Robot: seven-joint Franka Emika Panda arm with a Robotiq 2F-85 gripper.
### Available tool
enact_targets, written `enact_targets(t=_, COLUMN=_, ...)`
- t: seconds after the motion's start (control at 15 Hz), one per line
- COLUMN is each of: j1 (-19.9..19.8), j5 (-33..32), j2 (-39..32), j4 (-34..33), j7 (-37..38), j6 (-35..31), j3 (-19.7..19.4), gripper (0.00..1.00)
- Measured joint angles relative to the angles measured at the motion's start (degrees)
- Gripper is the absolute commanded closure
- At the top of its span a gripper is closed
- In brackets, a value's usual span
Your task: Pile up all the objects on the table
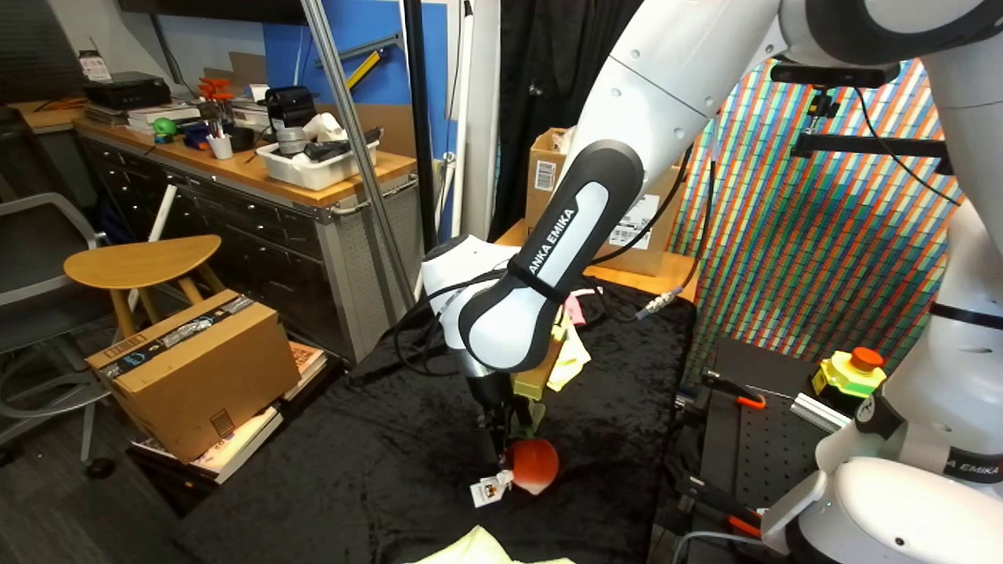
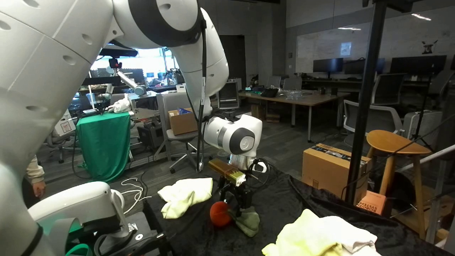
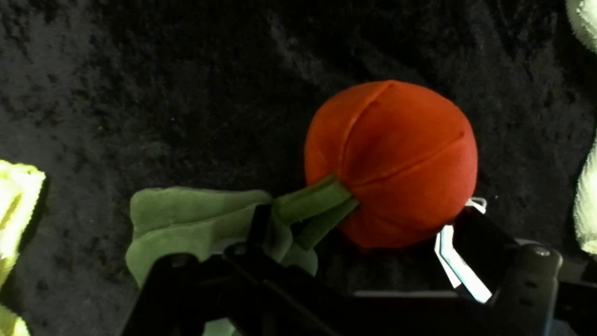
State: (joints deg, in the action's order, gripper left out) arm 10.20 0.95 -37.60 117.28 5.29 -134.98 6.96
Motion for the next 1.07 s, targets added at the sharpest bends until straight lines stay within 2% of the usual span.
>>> enact_targets(t=0.13, j1=-0.2, j5=0.0, j2=-0.2, j4=0.0, j7=0.0, j6=0.8, j3=0.0, gripper=0.00)
enact_targets(t=0.2, j1=-0.3, j5=0.0, j2=-0.2, j4=0.0, j7=0.0, j6=1.0, j3=0.0, gripper=0.05)
enact_targets(t=0.27, j1=-0.3, j5=0.0, j2=-0.2, j4=0.0, j7=0.0, j6=1.1, j3=0.0, gripper=0.26)
enact_targets(t=0.4, j1=-0.3, j5=0.0, j2=-0.2, j4=0.0, j7=0.0, j6=1.1, j3=0.0, gripper=0.31)
enact_targets(t=0.47, j1=-0.3, j5=0.0, j2=-0.2, j4=0.0, j7=0.0, j6=1.1, j3=0.0, gripper=0.37)
enact_targets(t=0.53, j1=-0.3, j5=0.0, j2=-0.2, j4=0.0, j7=0.0, j6=1.1, j3=0.0, gripper=0.47)
enact_targets(t=0.87, j1=-0.3, j5=0.0, j2=-0.2, j4=-0.1, j7=0.0, j6=1.1, j3=0.0, gripper=0.84)
enact_targets(t=1.07, j1=-0.4, j5=0.2, j2=-0.2, j4=-0.2, j7=0.0, j6=1.0, j3=0.0, gripper=0.91)
